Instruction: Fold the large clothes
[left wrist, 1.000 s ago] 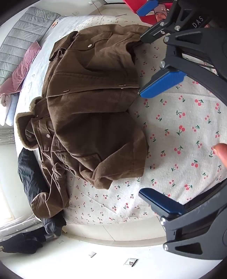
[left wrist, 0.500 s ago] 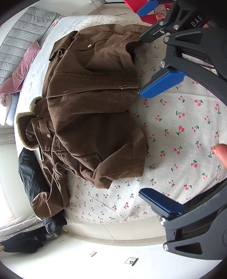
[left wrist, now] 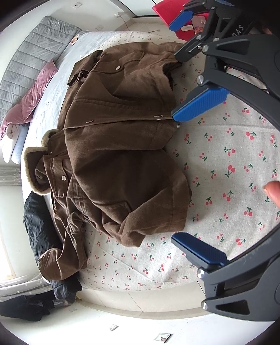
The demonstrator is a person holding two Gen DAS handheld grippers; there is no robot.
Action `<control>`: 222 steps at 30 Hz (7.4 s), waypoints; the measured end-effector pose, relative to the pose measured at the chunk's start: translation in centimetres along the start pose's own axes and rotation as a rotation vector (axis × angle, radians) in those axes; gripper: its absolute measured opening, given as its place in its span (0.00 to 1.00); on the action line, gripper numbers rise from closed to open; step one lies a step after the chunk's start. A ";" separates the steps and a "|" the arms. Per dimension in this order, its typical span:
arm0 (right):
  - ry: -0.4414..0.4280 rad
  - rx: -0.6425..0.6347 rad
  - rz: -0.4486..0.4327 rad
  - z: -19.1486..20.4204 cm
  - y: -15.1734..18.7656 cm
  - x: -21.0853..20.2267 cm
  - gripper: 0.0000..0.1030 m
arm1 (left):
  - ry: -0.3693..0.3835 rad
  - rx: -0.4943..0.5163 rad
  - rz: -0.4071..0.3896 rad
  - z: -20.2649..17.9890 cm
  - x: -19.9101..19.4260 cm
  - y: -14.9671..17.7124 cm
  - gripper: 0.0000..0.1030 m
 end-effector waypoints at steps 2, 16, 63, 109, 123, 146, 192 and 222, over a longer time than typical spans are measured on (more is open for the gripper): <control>0.000 -0.032 -0.031 -0.2 -0.6 0.0 1.00 | 0.031 0.028 0.014 -0.3 0.2 -0.6 1.00; -0.053 -0.097 -0.028 -7.3 -11.0 6.5 1.00 | 0.025 0.148 -0.055 -1.0 1.8 -8.4 1.00; 0.737 0.062 0.139 -36.4 -28.6 22.2 0.06 | -0.025 0.130 -0.034 7.0 7.9 -20.2 1.00; 0.034 -0.370 0.145 -0.6 -30.8 37.6 0.07 | 0.093 0.009 0.125 9.5 27.5 -32.3 0.10; 0.232 -0.186 0.076 -13.2 -32.8 32.9 0.32 | 0.143 0.017 0.049 7.6 24.0 -37.3 0.68; 0.048 -0.138 0.091 -0.2 -35.0 43.3 0.19 | 0.291 0.106 0.298 -6.1 36.8 -38.7 0.24; -0.077 -0.042 0.125 -8.4 -28.9 22.3 0.74 | -0.248 -0.346 -0.059 37.0 15.5 -32.8 0.82; -0.107 0.029 0.148 -11.0 -20.8 11.1 0.74 | -0.228 -0.243 -0.113 33.5 3.2 -24.4 0.79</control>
Point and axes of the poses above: each gripper's, at about its wrist camera, not at the fingertips, and x roughly the way its jaws point, z to its left, y to its underside, the point moved 1 cm from there along x, roughly the way its jaws point, and after that the axes turned 5 degrees about y, right-handed, at the moved point
